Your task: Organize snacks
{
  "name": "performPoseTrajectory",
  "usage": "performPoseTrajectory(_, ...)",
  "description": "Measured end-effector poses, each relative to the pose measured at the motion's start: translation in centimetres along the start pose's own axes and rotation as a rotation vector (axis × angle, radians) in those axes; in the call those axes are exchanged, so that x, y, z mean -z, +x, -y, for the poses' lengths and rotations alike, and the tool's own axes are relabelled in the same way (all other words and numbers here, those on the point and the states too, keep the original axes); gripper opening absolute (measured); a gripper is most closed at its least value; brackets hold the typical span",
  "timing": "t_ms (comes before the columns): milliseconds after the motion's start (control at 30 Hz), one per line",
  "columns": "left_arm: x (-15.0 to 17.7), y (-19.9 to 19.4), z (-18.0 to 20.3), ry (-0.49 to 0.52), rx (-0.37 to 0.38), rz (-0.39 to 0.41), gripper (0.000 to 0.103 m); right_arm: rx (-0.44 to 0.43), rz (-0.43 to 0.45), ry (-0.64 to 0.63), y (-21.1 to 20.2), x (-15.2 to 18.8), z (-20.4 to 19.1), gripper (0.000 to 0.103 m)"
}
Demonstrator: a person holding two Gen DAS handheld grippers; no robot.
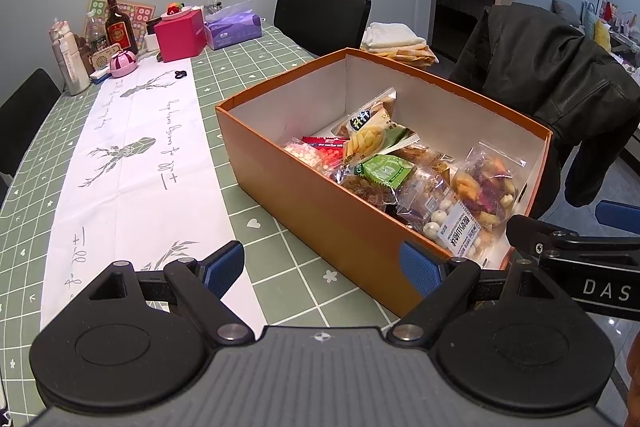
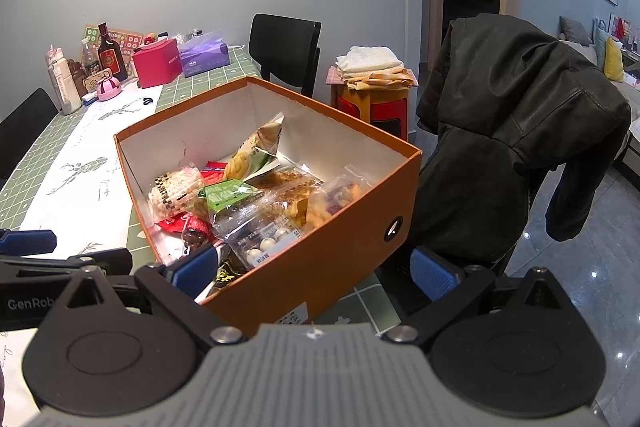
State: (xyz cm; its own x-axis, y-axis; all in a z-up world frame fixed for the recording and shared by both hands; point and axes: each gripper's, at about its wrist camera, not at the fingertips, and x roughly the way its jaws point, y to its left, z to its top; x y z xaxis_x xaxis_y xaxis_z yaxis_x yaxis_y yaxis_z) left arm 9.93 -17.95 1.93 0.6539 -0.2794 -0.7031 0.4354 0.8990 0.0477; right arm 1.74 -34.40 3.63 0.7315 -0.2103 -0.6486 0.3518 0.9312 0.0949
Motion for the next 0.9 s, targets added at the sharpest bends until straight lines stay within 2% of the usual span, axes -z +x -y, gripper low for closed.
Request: performPoseTrajectory(900, 0.31, -0.51, -0.21, 0.006, -0.009, 0.017, 0.102, 0.004, 0.0, 0.0, -0.13, 0.24, -0.18, 0.1)
